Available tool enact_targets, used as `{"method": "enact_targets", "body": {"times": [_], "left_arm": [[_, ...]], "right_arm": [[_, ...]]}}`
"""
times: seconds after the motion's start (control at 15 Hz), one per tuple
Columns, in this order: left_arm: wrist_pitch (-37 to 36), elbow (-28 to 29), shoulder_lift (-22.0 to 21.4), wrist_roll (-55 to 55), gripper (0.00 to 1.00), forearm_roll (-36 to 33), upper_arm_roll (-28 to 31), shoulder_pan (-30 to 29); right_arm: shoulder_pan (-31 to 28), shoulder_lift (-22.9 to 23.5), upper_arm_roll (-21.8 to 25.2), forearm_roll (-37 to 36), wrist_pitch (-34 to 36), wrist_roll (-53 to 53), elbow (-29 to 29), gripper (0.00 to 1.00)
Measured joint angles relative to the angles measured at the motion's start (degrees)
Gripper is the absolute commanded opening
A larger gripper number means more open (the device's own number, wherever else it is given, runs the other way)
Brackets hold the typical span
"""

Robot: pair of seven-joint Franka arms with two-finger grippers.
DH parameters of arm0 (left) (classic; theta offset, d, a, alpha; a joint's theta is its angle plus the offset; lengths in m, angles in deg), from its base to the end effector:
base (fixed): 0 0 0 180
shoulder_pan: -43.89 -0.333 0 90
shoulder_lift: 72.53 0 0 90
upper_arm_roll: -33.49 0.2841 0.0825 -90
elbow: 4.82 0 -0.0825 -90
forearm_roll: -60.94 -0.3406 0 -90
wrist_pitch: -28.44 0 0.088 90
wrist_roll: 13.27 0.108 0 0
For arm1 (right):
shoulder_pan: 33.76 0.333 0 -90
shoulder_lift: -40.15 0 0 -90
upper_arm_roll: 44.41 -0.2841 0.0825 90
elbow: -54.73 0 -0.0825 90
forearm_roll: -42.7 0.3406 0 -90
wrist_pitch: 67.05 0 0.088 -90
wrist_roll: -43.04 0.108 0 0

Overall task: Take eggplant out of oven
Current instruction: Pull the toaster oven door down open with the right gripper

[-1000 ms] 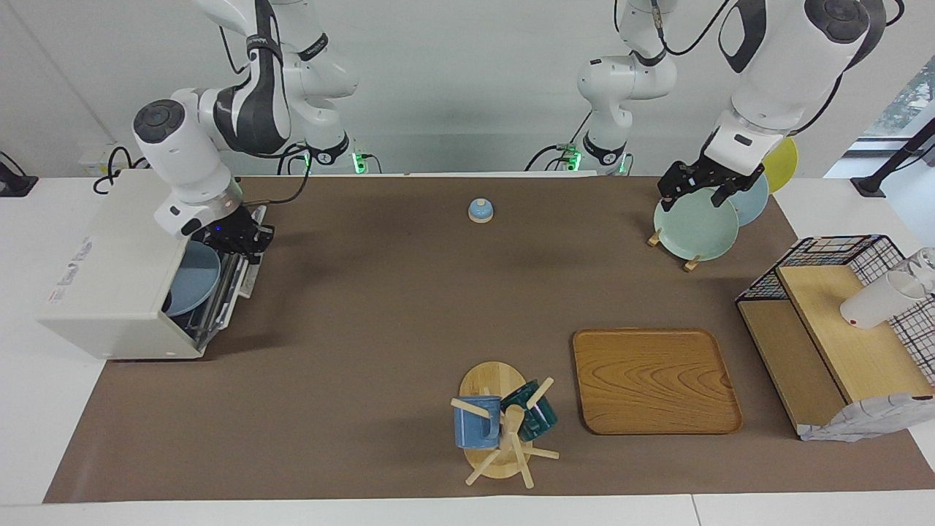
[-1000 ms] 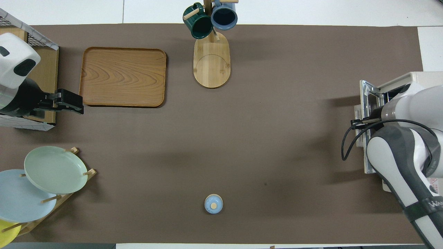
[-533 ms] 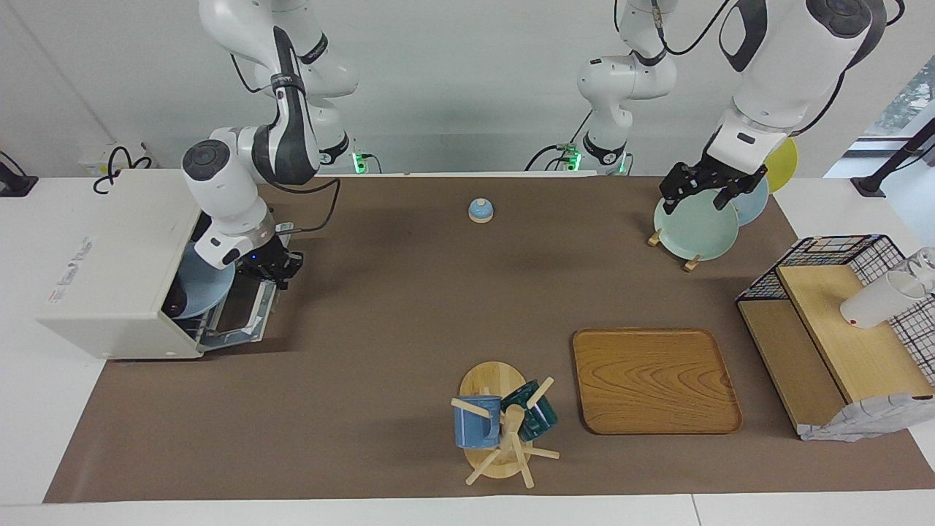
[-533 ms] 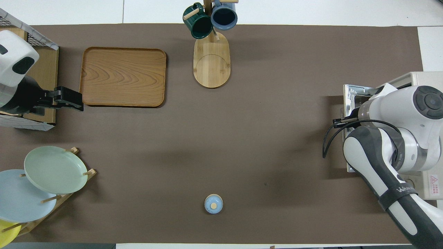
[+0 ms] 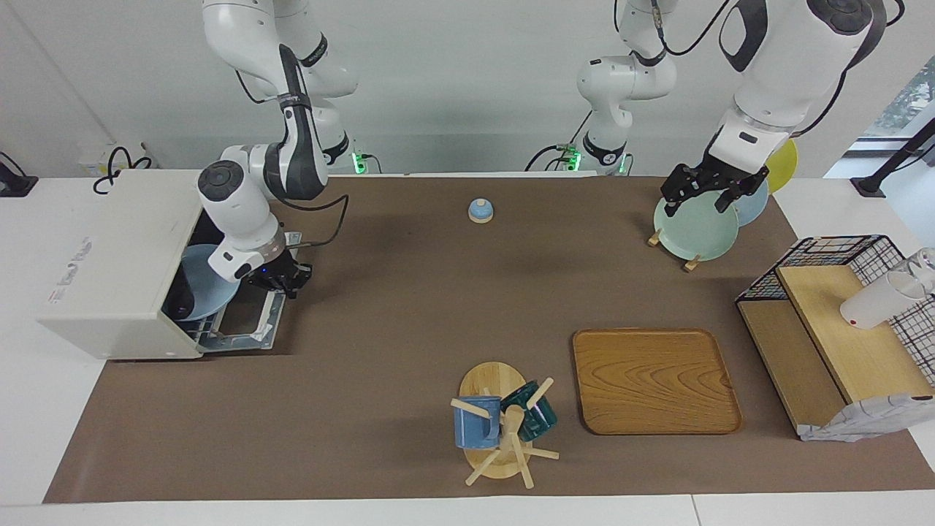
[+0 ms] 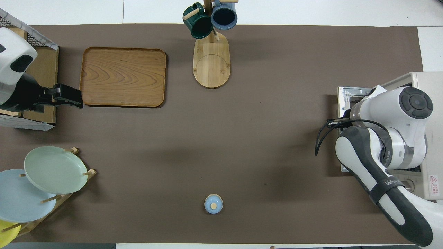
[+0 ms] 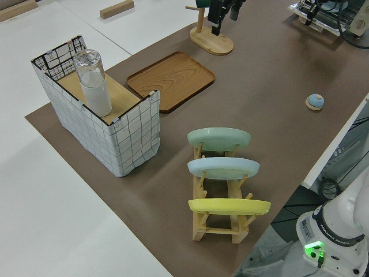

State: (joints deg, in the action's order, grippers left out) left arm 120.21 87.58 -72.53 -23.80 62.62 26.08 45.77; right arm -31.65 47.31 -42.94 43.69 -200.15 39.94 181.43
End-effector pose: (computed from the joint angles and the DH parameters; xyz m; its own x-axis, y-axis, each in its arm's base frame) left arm 0.5058 -0.0859 0.5763 0.9996 0.0225 -0.0162 0.0229 -0.9994 0.0268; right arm 0.5065 0.0060 0.3189 0.9985 0.0536 -0.0127 0.0535 -0.9985 -0.0100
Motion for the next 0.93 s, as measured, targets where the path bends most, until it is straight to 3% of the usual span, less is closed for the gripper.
{"method": "enact_targets", "body": {"times": [0.93], "left_arm": [[1.4,0.2,0.1,0.0,1.00,0.0,0.2,-0.2]], "right_arm": [[4.0,1.6,1.1,-0.6,-1.2,7.5,-0.4,0.00]]}}
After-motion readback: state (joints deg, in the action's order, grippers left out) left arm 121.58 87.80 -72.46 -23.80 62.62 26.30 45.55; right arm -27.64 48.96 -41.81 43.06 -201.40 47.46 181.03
